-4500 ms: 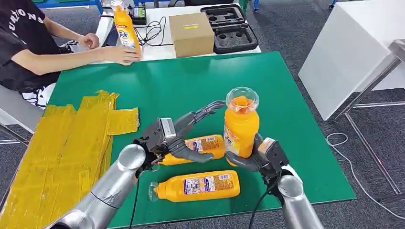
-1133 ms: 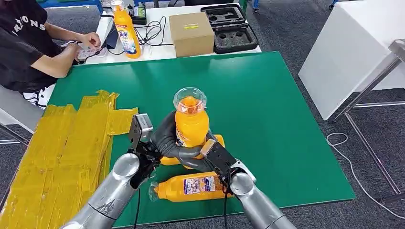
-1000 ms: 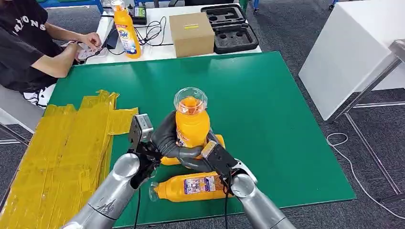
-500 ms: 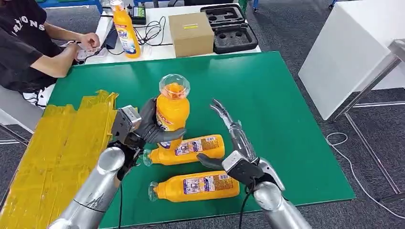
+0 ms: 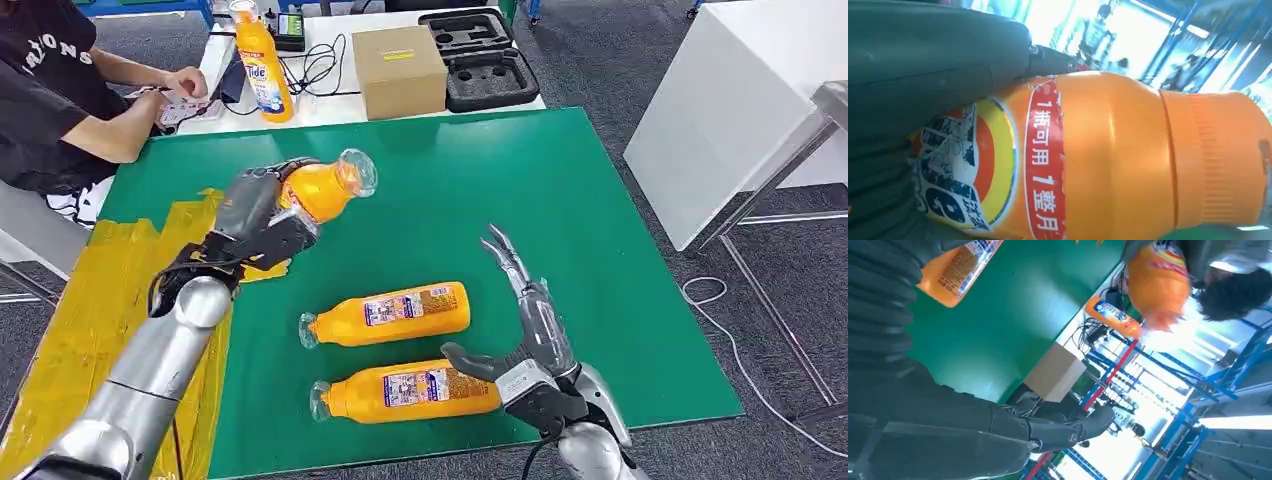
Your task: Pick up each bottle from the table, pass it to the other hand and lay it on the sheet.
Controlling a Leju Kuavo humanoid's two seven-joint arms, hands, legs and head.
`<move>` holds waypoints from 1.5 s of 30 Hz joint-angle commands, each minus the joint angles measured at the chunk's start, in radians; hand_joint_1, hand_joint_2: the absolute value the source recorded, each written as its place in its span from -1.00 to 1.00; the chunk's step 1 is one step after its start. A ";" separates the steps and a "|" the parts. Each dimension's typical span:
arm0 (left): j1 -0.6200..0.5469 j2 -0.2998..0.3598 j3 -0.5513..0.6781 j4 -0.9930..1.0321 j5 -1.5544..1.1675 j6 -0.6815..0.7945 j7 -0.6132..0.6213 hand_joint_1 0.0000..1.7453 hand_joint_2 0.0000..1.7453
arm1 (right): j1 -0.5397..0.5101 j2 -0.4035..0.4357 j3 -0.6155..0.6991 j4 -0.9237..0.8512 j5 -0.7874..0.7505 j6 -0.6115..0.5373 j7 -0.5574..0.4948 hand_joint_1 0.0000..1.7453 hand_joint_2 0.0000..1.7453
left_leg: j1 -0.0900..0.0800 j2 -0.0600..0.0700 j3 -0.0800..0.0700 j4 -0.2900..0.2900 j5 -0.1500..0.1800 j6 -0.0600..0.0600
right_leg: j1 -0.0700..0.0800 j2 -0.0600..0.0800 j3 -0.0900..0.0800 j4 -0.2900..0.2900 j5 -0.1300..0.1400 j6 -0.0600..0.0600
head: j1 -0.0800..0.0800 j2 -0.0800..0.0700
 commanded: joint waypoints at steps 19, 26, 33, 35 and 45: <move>-0.340 0.451 -0.317 0.661 -0.206 -0.414 -0.354 1.00 1.00 | -0.073 0.018 -0.045 0.150 -0.137 0.091 0.013 -1.00 1.00 | 0.003 0.006 0.004 -0.001 -0.001 -0.003 | 0.003 0.006 0.003 -0.001 0.000 -0.003 | 0.000 0.000; -0.298 0.423 -0.345 0.639 -0.122 -0.438 -0.370 1.00 1.00 | -0.078 0.014 -0.051 0.162 -0.157 0.086 0.019 -1.00 1.00 | 0.005 0.002 0.004 0.000 -0.001 -0.004 | 0.004 0.003 0.005 -0.001 -0.002 -0.004 | 0.000 0.000; -0.266 0.351 -0.389 0.617 -0.004 -0.407 -0.348 1.00 1.00 | -0.070 0.006 -0.057 0.167 -0.175 0.074 0.022 -1.00 1.00 | 0.004 -0.001 0.005 -0.001 0.000 -0.003 | 0.003 0.000 0.006 -0.002 -0.002 -0.003 | 0.000 0.000; -0.274 0.304 -0.397 0.645 0.004 -0.379 -0.335 1.00 1.00 | -0.065 0.012 -0.058 0.165 -0.176 0.071 0.022 -1.00 1.00 | 0.003 -0.001 0.002 -0.001 0.001 -0.003 | 0.002 -0.001 0.003 -0.001 -0.001 -0.002 | 0.001 0.000; -0.304 0.268 -0.410 0.693 0.023 -0.359 -0.323 1.00 1.00 | -0.070 0.015 -0.055 0.169 -0.176 0.068 0.024 -1.00 1.00 | 0.003 0.001 0.001 0.000 0.001 -0.003 | 0.003 0.001 0.001 0.000 0.000 -0.002 | 0.001 0.000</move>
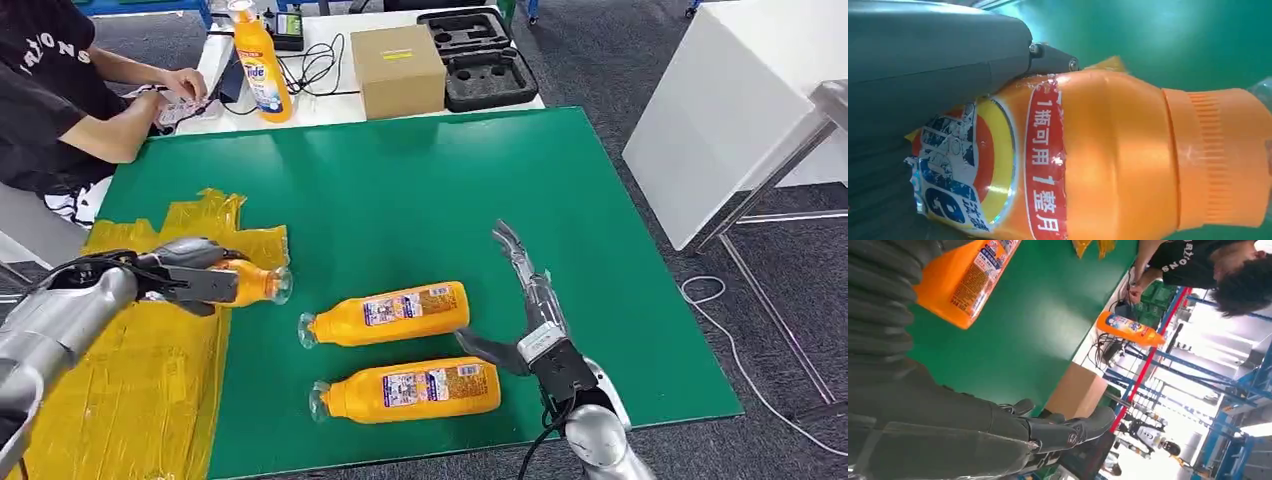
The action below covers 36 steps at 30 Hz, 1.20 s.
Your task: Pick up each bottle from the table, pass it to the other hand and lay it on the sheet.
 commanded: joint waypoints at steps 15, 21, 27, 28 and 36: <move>-0.049 -0.191 -0.034 0.204 -0.020 0.214 0.171 -1.00 1.00 | 0.006 -0.002 -0.009 0.049 0.026 -0.019 0.005 -1.00 1.00 | 0.000 -0.003 0.002 -0.001 0.000 -0.001 | 0.000 -0.003 0.004 -0.001 -0.001 -0.001 | 0.000 0.000; -0.028 -0.185 -0.017 0.231 -0.037 0.257 0.209 -1.00 1.00 | 0.003 0.007 -0.006 0.057 0.033 -0.017 0.006 -1.00 1.00 | 0.001 -0.002 0.004 0.000 -0.002 -0.002 | 0.001 -0.002 0.005 -0.001 -0.002 -0.002 | 0.000 0.000; -0.006 -0.211 0.003 0.275 -0.107 0.330 0.307 -1.00 1.00 | 0.007 0.022 -0.019 0.058 0.051 -0.011 0.004 -1.00 1.00 | 0.001 -0.001 0.004 -0.001 -0.001 -0.001 | 0.001 -0.001 0.005 -0.001 -0.001 -0.002 | 0.000 0.000; -0.004 -0.214 -0.005 0.274 -0.122 0.335 0.309 -1.00 1.00 | 0.005 0.022 -0.018 0.058 0.053 -0.006 0.005 -1.00 1.00 | 0.001 -0.002 0.006 -0.001 -0.002 -0.002 | 0.002 -0.001 0.006 -0.002 -0.002 -0.002 | 0.000 0.000; 0.009 -0.259 0.012 0.197 -0.141 0.354 0.222 -1.00 -1.00 | -0.012 0.020 -0.033 0.065 0.090 0.009 0.015 -1.00 1.00 | 0.002 -0.004 0.005 0.000 -0.002 -0.002 | 0.002 -0.003 0.007 -0.002 -0.002 -0.002 | 0.000 0.000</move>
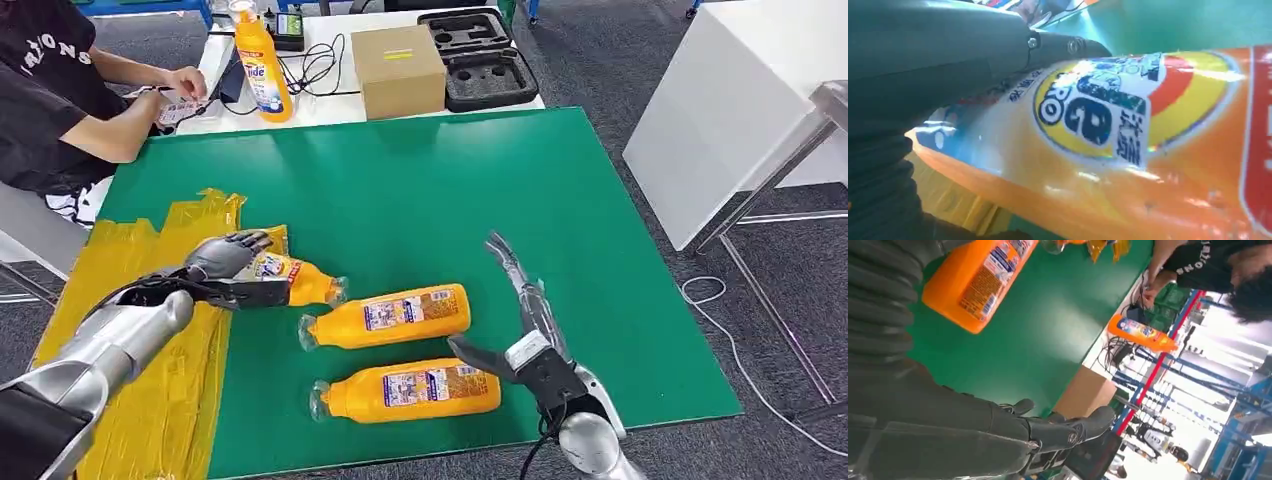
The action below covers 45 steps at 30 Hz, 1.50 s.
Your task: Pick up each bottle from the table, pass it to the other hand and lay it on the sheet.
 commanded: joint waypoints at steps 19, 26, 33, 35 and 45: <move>0.325 -0.184 0.321 -0.926 0.056 0.251 -0.036 -1.00 1.00 | -0.022 0.017 -0.050 0.065 0.093 -0.019 0.014 -1.00 1.00 | 0.000 -0.001 0.001 0.001 -0.002 -0.002 | 0.002 0.000 0.001 -0.001 -0.001 -0.001 | -0.001 0.000; 0.384 -0.203 0.396 -1.029 0.239 0.219 -0.099 -1.00 1.00 | -0.050 -0.011 -0.013 0.085 0.348 -0.148 0.088 -1.00 1.00 | 0.001 0.002 0.004 0.000 -0.003 -0.002 | 0.002 0.002 0.004 -0.001 -0.001 -0.002 | 0.000 0.000; 0.427 -0.234 0.393 -1.055 0.366 0.155 -0.168 -1.00 1.00 | -0.093 -0.061 0.060 0.111 0.748 -0.144 0.279 -1.00 1.00 | 0.000 0.000 0.002 0.000 -0.002 -0.001 | 0.001 0.001 0.003 -0.001 -0.001 -0.001 | 0.000 0.000; 0.459 -0.257 0.373 -1.065 0.400 0.136 -0.189 -1.00 1.00 | -0.139 -0.088 0.095 0.147 0.823 -0.042 0.318 -1.00 1.00 | 0.000 0.002 0.004 0.000 -0.003 -0.002 | 0.001 0.002 0.004 -0.002 -0.001 -0.002 | 0.000 0.000; 0.502 -0.319 0.332 -1.056 0.486 0.111 -0.212 -1.00 1.00 | -0.357 -0.135 0.237 0.327 0.812 0.068 0.275 -1.00 1.00 | -0.001 0.000 0.002 0.000 -0.001 -0.001 | 0.000 0.000 0.003 -0.001 0.000 0.000 | 0.000 0.000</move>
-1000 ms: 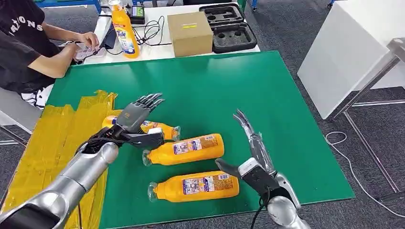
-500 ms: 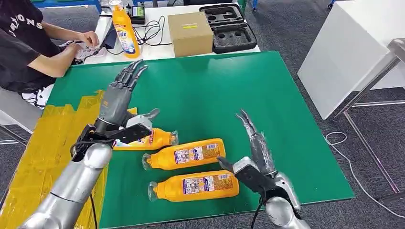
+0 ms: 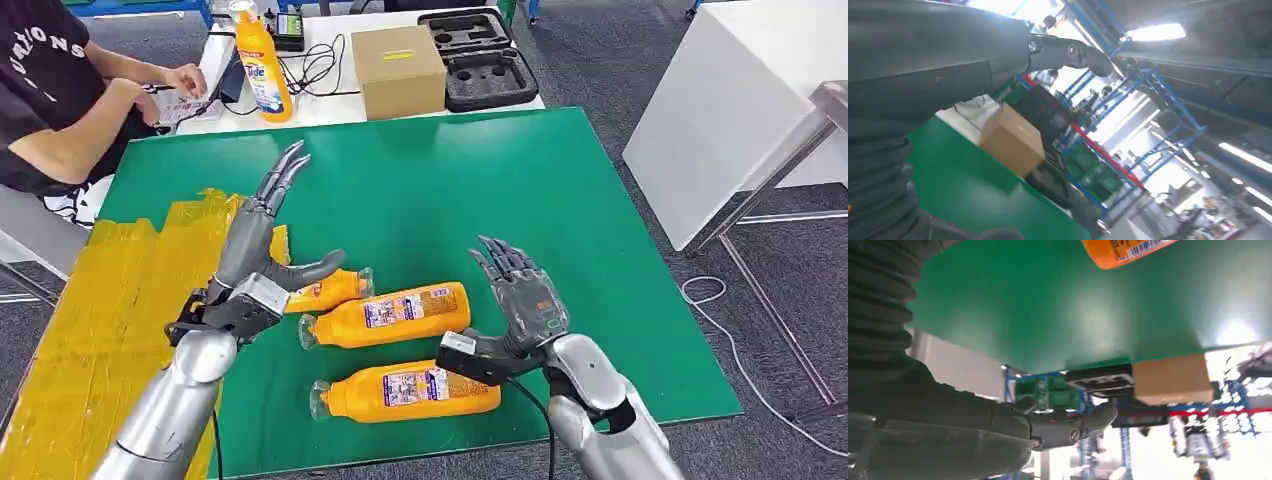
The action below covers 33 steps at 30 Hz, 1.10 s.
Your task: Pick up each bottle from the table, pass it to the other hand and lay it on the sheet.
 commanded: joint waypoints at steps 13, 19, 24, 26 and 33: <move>0.138 -0.101 0.049 0.001 0.092 0.021 -0.032 -1.00 1.00 | -0.292 0.027 0.256 0.397 -0.104 0.050 -0.058 -1.00 1.00 | 0.002 0.004 0.007 -0.001 -0.003 -0.002 | 0.002 0.005 0.007 -0.002 -0.001 -0.003 | 0.000 0.000; 0.106 -0.113 0.050 0.005 0.093 0.010 -0.017 -1.00 1.00 | -0.357 0.080 0.242 0.496 -0.248 0.132 -0.059 -1.00 1.00 | 0.001 0.001 0.002 0.000 -0.001 -0.001 | 0.001 0.001 0.002 0.000 -0.001 -0.002 | 0.000 0.000; 0.110 -0.112 0.048 0.009 0.093 0.011 -0.017 -1.00 1.00 | -0.360 0.078 0.242 0.518 -0.271 0.124 -0.055 -1.00 1.00 | 0.001 -0.001 0.004 0.000 -0.001 -0.001 | 0.001 0.000 0.004 -0.001 -0.001 -0.002 | 0.000 0.000; 0.115 -0.111 0.047 0.012 0.093 0.014 -0.017 -1.00 1.00 | -0.368 0.083 0.246 0.540 -0.281 0.117 -0.045 -1.00 1.00 | 0.001 0.000 0.004 0.000 -0.002 -0.001 | 0.002 0.001 0.004 -0.001 -0.001 -0.002 | 0.000 0.000; 0.105 -0.114 0.034 0.034 0.093 0.020 -0.017 -1.00 1.00 | -0.371 0.115 0.251 0.623 -0.301 0.112 -0.028 -1.00 1.00 | 0.002 0.000 0.004 0.000 -0.001 -0.002 | 0.002 0.001 0.005 -0.001 -0.001 -0.002 | 0.000 0.000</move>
